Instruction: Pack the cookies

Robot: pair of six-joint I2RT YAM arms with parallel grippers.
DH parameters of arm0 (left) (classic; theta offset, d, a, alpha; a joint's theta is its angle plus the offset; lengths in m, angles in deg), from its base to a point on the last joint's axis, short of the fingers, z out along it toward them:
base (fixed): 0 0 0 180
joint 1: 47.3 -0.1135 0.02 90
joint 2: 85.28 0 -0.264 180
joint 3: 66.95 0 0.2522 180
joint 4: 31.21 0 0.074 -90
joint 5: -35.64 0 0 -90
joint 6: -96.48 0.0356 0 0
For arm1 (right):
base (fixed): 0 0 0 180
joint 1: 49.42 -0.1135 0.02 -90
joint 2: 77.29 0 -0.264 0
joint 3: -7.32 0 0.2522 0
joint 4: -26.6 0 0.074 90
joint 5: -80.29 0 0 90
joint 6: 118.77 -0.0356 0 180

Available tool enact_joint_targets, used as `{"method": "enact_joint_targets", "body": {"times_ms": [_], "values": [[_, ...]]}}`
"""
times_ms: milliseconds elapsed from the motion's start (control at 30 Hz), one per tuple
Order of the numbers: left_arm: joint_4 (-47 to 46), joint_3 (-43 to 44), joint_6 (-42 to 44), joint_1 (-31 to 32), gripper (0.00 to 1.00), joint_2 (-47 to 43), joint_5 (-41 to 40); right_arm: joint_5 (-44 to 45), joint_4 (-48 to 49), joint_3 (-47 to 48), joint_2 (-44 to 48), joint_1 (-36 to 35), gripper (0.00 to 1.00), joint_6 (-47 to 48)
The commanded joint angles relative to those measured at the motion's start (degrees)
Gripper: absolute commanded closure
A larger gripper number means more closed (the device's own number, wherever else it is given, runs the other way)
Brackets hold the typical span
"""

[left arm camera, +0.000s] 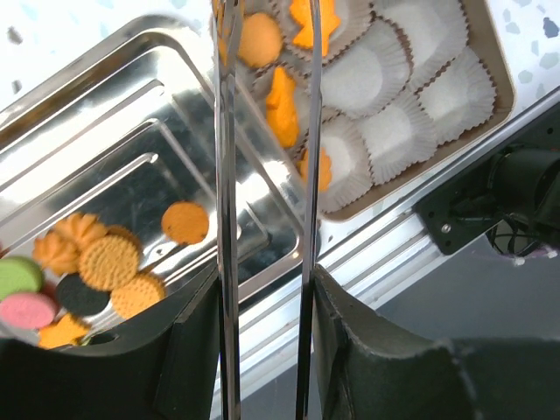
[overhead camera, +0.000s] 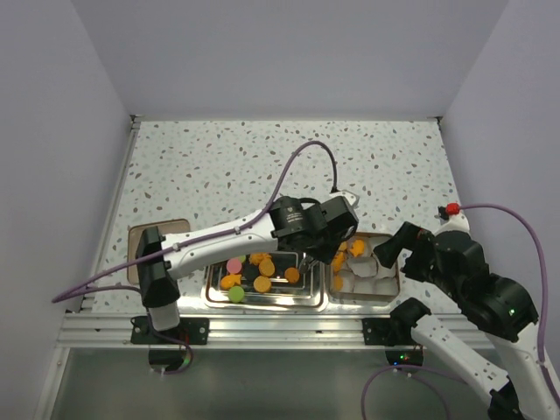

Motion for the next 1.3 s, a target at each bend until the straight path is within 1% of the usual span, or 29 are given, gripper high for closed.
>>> {"method": "enact_joint_targets", "body": {"times_ms": [0,133,167,200,267,400,533,833,1267], "values": [[3.1,-3.5,-2.1,-0.5,0.54,-7.9,-4.9,-0.2,-0.5,0.0,0.4,-0.1,0.01,-1.0],[4.0,-12.1,-5.0,-1.2,0.54,-14.8,-6.6,-0.8,0.1,-0.8,0.4,-0.1,0.01,-1.1],[4.0,-13.8,-5.5,-1.4,0.53,-17.7,-6.7,-0.9,0.4,-0.8,0.2,0.0,0.01,-1.1],[4.0,-17.1,-5.9,-1.5,0.53,-19.1,-6.8,-1.0,0.5,-0.9,0.2,-0.1,0.01,-1.1],[4.0,-20.4,-7.2,-1.6,0.53,-22.4,-6.6,-1.3,0.6,-1.2,0.4,-0.1,0.01,-1.2],[4.2,-28.6,-7.9,-1.6,0.52,-25.4,-4.8,-2.0,0.9,-2.3,1.0,0.0,0.01,-1.8],[3.5,-33.4,-8.7,-1.0,0.52,-26.4,-3.0,-2.4,1.2,-3.0,1.2,-0.1,0.01,-2.3],[0.7,-37.1,-9.9,1.0,0.51,-26.6,-0.1,-2.6,0.6,-3.9,2.2,-0.1,0.01,-3.0],[0.0,-36.7,-10.9,3.2,0.5,-24.5,1.8,-2.4,0.1,-4.4,3.0,-0.1,0.01,-3.6]]}}
